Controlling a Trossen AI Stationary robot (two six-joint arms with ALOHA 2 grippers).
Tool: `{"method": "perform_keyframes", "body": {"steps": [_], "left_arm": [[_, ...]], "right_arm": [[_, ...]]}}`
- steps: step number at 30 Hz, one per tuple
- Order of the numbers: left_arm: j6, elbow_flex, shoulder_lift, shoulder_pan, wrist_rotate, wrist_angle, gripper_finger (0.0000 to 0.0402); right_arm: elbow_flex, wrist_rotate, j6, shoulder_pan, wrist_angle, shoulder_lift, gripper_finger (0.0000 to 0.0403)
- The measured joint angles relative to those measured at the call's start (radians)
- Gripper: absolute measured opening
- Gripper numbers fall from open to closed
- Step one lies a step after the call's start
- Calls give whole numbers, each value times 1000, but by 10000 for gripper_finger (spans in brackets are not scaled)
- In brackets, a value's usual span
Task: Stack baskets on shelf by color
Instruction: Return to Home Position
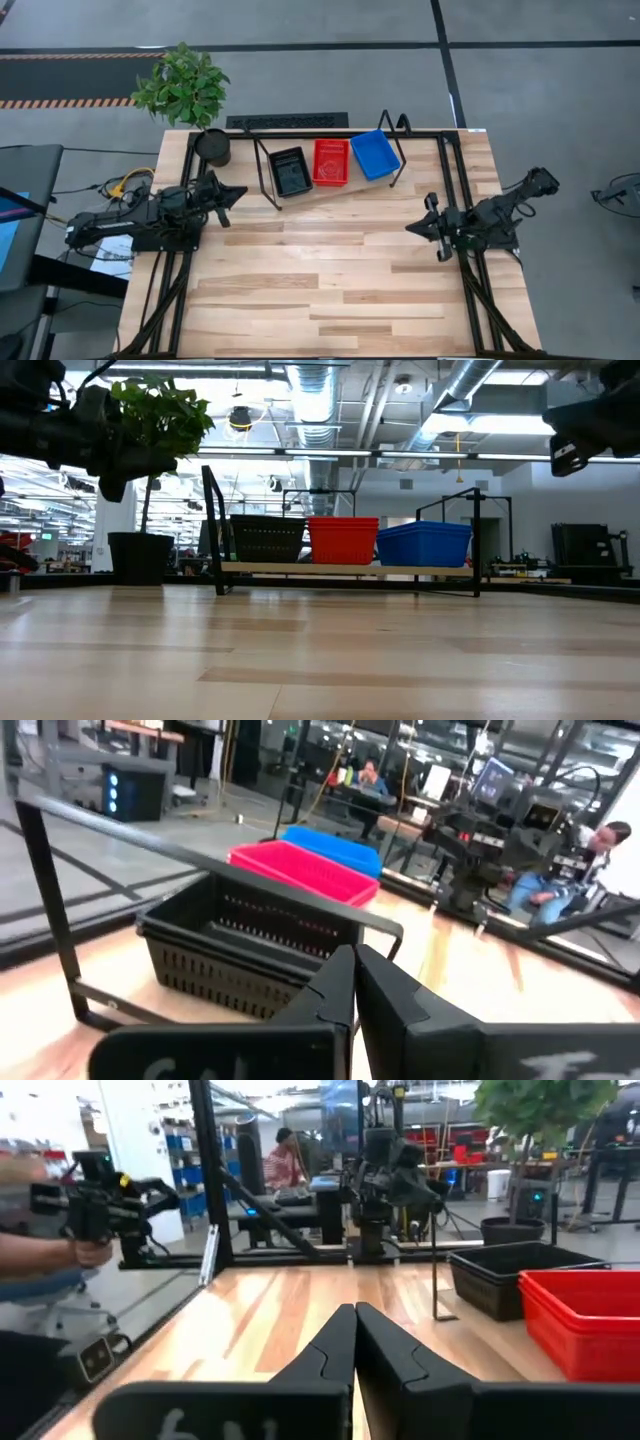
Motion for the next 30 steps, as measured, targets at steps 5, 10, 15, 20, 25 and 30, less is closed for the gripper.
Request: {"method": "perform_keyframes", "body": {"steps": [5, 10, 15, 20, 25, 30], "left_arm": [[9, -6, -3, -2, 31, 11, 0], [8, 11, -32, -1, 74, -53, 0], [73, 10, -47, -1, 271, -57, 0], [123, 11, -46, -2, 422, -55, 0], [152, 12, -46, -2, 397, -59, 0], [182, 12, -46, -2, 334, -65, 0]], "right_arm": [[-1, -52, -22, -68, -4, -2, 32], [-1, -83, -12, -130, -14, 2, 33], [-1, -146, -25, -171, -25, 2, 31], [-2, -195, -50, -201, -31, 10, 34], [-2, -202, -36, -235, -32, 17, 32], [-3, -202, -34, -274, -32, 17, 32]]}}
